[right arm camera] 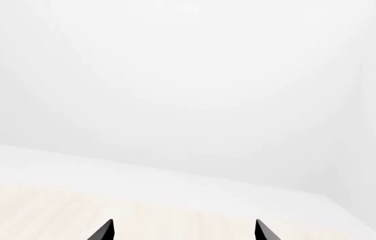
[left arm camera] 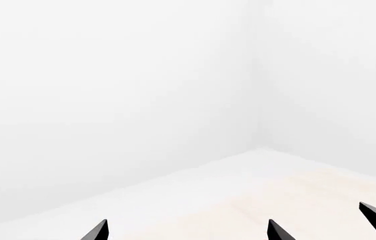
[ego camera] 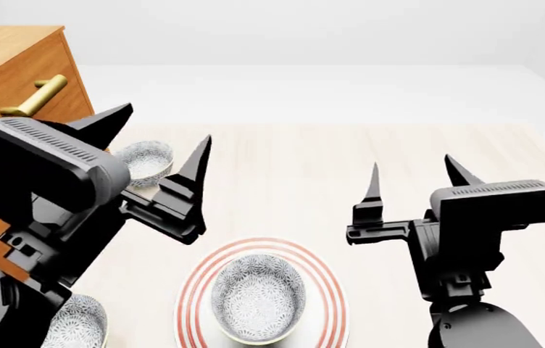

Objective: Put the bowl in the middle on the plate.

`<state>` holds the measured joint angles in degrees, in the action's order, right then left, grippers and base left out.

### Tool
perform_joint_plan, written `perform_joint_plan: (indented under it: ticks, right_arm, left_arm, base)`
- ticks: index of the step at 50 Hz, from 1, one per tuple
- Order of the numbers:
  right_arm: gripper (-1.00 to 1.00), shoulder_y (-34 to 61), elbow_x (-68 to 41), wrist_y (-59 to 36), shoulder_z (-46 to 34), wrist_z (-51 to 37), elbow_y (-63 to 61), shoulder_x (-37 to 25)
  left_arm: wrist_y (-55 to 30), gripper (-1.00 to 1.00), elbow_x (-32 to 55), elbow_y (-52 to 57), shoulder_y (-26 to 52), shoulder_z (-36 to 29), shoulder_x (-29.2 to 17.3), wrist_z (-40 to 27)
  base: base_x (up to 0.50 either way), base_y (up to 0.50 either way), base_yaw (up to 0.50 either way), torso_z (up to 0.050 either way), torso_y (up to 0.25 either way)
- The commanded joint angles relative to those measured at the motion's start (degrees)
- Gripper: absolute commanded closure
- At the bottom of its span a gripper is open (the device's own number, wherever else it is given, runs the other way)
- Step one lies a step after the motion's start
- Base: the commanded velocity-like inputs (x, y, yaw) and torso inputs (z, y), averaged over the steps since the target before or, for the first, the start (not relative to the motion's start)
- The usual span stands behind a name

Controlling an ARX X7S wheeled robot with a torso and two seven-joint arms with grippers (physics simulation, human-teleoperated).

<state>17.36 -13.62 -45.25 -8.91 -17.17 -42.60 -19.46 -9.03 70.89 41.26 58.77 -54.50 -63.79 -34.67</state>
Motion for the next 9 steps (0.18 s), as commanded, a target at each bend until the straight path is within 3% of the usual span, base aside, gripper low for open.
perform_joint_plan:
  ticks: [1, 3, 4, 5, 9]
  right_arm:
    - [-1.00, 0.1, 3.3, 0.5, -5.6, -1.6, -7.8, -1.5]
    - [-1.00, -0.8, 4.1, 1.2, -6.8, -1.8, -7.8, -1.9]
    - [-1.00, -1.2, 3.8, 1.5, -6.5, -1.8, -8.0, -1.8]
    - [-1.00, -1.8, 3.7, 3.0, -6.4, -1.5, -8.2, -1.9]
    - [-1.00, -1.7, 5.3, 3.6, -7.6, -2.2, -7.9, -2.4]
  left_arm:
    - [14.6, -1.00, -14.3, -1.5, -14.1, 0.4, 1.4, -15.9]
    - [16.8, -1.00, -16.5, -3.4, -16.3, 0.2, 2.7, -17.1]
    - [13.9, -1.00, -16.9, -3.2, -14.7, -0.5, 3.1, -16.2]
    - [15.5, -1.00, -18.7, -2.8, -15.5, 1.0, 3.2, -20.8]
    - [15.7, -1.00, -18.8, -2.4, -15.9, 0.9, 2.9, -21.0]
  base:
    - [0.00, 0.00, 0.00, 0.000, 0.000]
    - [0.00, 0.00, 0.00, 0.000, 0.000]
    - [0.00, 0.00, 0.00, 0.000, 0.000]
    - [0.00, 0.00, 0.00, 0.000, 0.000]
    - [0.00, 0.00, 0.00, 0.000, 0.000]
